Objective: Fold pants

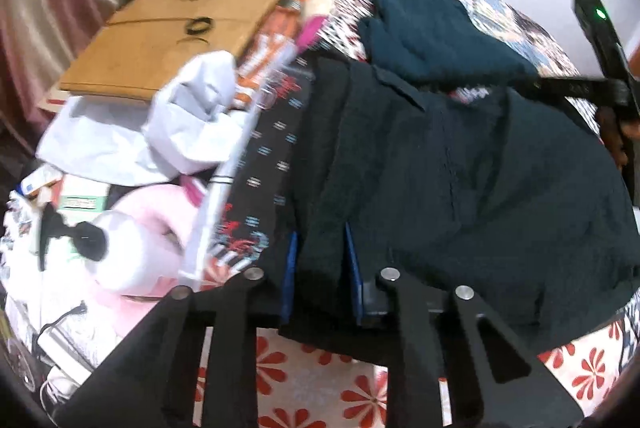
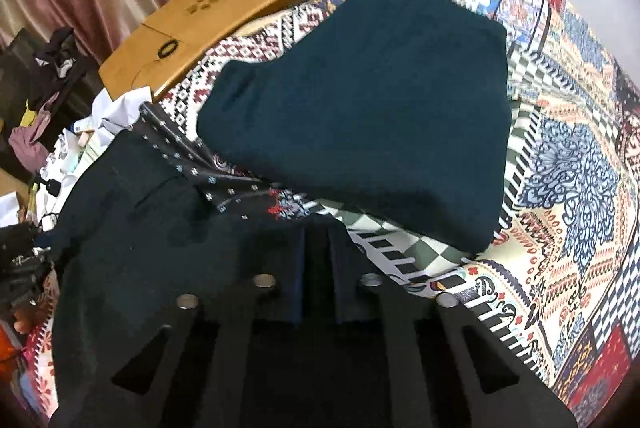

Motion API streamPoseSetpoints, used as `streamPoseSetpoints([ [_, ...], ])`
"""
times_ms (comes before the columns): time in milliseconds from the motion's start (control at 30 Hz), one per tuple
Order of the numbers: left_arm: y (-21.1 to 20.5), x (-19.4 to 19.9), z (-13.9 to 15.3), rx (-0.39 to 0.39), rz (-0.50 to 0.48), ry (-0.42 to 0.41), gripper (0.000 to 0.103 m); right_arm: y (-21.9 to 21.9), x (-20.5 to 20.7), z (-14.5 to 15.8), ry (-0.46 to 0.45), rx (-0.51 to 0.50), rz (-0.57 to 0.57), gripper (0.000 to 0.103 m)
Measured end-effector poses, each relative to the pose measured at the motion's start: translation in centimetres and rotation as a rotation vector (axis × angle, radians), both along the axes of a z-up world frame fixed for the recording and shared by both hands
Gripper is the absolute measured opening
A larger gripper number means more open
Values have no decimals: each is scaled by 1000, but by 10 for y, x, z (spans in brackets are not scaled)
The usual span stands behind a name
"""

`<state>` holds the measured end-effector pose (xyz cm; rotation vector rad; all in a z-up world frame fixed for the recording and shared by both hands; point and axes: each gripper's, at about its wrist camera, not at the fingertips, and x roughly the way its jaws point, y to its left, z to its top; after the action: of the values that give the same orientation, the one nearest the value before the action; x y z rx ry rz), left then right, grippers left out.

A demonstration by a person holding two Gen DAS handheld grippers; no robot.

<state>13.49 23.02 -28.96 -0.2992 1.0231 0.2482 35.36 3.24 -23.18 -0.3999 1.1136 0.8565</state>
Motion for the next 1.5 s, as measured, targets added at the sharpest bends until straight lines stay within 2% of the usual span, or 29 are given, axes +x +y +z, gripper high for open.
streamPoseSetpoints([
  [67, 7, -5, 0, -7, 41, -1, 23, -8, 5, 5, 1, 54, -41, 4],
  [167, 10, -8, -7, -13, 73, 20, 23, -17, 9, 9, -24, 70, -113, 3],
  [267, 5, -8, -8, 5, 61, 33, 26, -17, 9, 10, -52, 16, -136, 3],
  [333, 5, -8, -6, 38, 44, 55, 33, -17, 6, 17, -108, -18, -150, 4],
  [400, 7, -10, -1, 28, 40, 63, 36, -29, 7, 32, -148, -21, -183, 9],
  [467, 8, -12, 9, 15, 27, 64, 36, -49, 7, 50, -99, 34, -199, 13],
  [533, 2, -16, 20, 48, 6, 50, 36, -72, -2, 69, -53, 99, -211, 24],
  [633, -12, -22, 41, 92, -38, 16, 37, -102, -29, 94, -88, 131, -200, 40],
  [733, -27, -21, 56, 67, -84, -11, 39, -132, -62, 109, -134, 138, -200, 41],
  [833, -48, -13, 67, 46, -139, -37, 50, -168, -93, 114, -170, 138, -249, 43],
  [900, -65, -5, 70, 28, -183, -45, 56, -189, -110, 114, -197, 129, -286, 46],
  [1033, -99, 18, 68, 9, -245, -37, 57, -237, -139, 102, -223, 105, -414, 46],
  [1200, -136, 37, 47, 48, -293, 44, 58, -306, -168, 86, -195, 62, -576, 46],
  [1300, -146, 31, 46, 108, -277, 33, 59, -344, -184, 76, -178, 50, -671, 46],
  [1500, -148, 22, 49, 112, -278, 47, 60, -402, -201, 41, -89, 73, -849, 46],
])
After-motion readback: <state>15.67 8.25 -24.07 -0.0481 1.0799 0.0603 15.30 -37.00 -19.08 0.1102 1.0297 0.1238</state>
